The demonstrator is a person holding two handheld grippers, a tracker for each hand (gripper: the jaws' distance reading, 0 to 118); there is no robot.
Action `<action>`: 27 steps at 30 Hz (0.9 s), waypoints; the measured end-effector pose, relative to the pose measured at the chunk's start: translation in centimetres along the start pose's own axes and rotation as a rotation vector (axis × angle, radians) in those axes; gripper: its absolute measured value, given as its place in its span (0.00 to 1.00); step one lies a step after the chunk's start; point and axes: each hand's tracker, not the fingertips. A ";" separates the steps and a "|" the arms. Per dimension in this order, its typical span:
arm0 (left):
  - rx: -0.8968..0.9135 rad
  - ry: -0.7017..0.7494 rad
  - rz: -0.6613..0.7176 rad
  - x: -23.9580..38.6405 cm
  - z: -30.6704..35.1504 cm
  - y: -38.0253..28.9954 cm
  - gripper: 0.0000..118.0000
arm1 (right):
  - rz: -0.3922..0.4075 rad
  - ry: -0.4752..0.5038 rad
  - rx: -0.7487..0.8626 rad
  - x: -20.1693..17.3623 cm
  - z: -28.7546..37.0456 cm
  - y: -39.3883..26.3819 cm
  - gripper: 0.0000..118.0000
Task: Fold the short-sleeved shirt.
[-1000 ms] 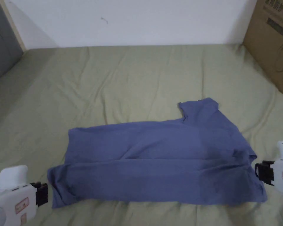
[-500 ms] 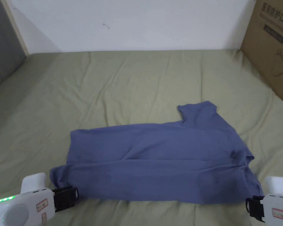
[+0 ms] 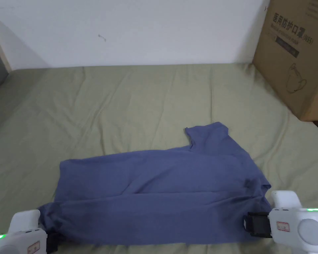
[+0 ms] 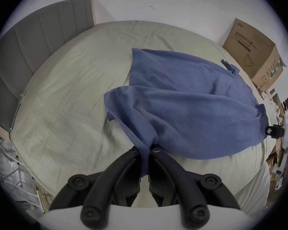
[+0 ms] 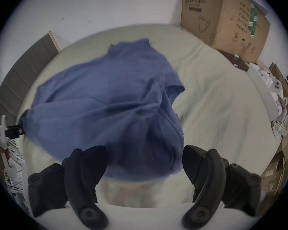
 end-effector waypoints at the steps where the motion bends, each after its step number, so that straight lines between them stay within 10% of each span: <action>1: 0.004 0.003 -0.012 0.1 0.2 0.1 0.06 | -0.005 0.006 -0.052 0.1 -1.2 0.1 0.74; 3: 0.006 0.000 -0.025 0.0 0.5 0.3 0.06 | -0.020 0.013 -0.060 0.1 -2.0 0.0 0.27; 6: 0.014 -0.009 -0.033 0.0 1.2 0.7 0.06 | 0.021 0.015 -0.024 -0.7 -1.2 -0.5 0.14; 27: -0.085 -0.029 -0.165 -1.8 4.3 -6.9 0.06 | -0.061 0.056 -0.093 -0.5 6.0 -9.7 0.11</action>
